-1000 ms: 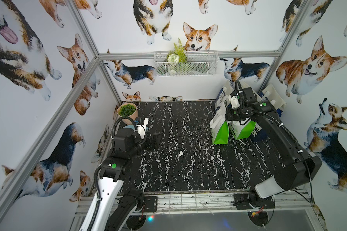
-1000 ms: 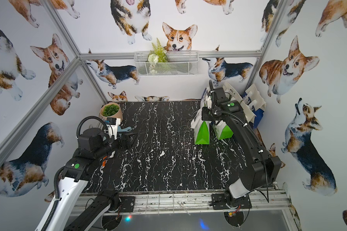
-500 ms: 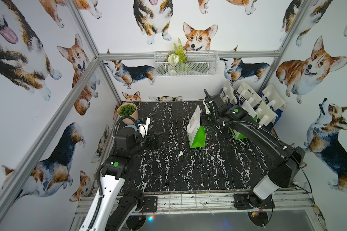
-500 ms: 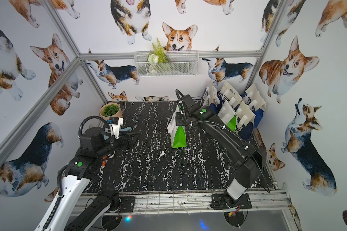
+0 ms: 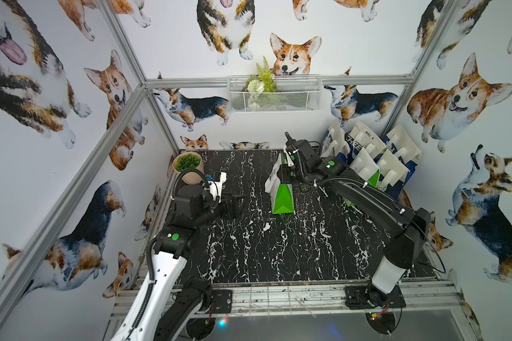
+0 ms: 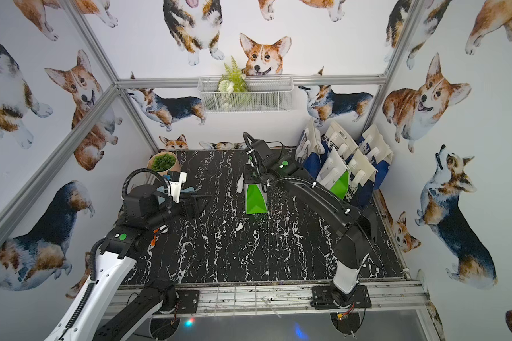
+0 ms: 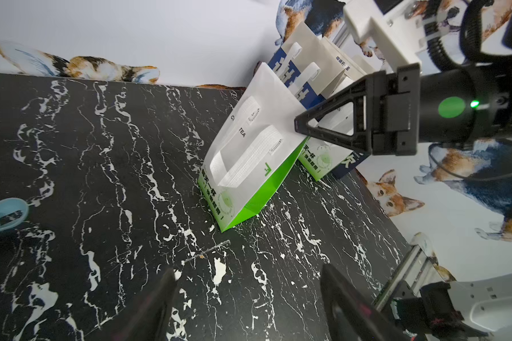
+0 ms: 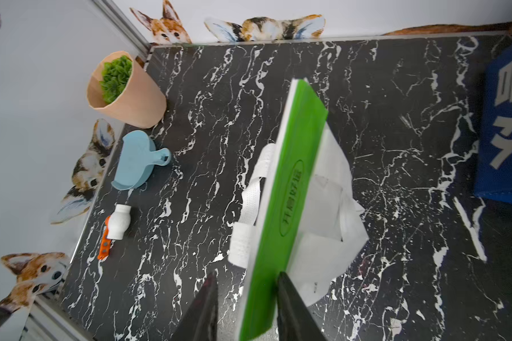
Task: Open the takeout bag
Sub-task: Move the takeout bag to the center of the board.
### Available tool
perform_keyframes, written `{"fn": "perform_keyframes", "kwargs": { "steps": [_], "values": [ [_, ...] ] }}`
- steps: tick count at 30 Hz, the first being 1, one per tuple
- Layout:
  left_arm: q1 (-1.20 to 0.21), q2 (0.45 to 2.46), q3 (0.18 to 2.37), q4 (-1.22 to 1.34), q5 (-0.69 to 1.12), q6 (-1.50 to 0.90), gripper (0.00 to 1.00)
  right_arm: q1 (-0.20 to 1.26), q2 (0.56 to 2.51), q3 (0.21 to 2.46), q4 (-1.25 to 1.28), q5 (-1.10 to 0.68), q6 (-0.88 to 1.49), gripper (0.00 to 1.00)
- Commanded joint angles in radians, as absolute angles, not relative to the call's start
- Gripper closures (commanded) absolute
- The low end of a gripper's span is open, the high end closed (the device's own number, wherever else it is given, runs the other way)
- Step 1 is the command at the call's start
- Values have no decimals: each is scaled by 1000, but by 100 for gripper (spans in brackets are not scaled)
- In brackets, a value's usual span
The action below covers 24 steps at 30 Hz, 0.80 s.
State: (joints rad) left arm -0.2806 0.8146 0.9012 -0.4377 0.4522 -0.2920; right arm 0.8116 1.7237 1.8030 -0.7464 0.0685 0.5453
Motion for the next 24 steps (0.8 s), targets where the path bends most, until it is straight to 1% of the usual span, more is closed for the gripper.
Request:
{"fn": "perform_keyframes", "kwargs": {
  "steps": [1, 3, 5, 8, 13, 19, 24],
  "values": [
    [-333, 835, 918, -385, 428, -310, 21, 812, 1679, 1794, -703, 46, 485, 55],
    [-402, 860, 929, -366, 371, -313, 21, 812, 1639, 1777, -704, 49, 433, 49],
    [-484, 901, 949, -358, 308, -309, 20, 809, 1588, 1747, -708, 90, 390, 46],
    [-599, 980, 1000, -353, 199, -292, 16, 785, 1473, 1652, -671, 156, 355, 39],
    [-748, 1120, 1130, -364, 7, -279, 14, 654, 1276, 1442, -582, 103, 385, 38],
    [-835, 1297, 1293, -394, -121, -298, 14, 549, 1157, 1287, -559, 57, 382, 38],
    [-841, 1455, 1429, -450, -265, -298, 17, 516, 1128, 1212, -543, 34, 366, 38]
  ]
}}
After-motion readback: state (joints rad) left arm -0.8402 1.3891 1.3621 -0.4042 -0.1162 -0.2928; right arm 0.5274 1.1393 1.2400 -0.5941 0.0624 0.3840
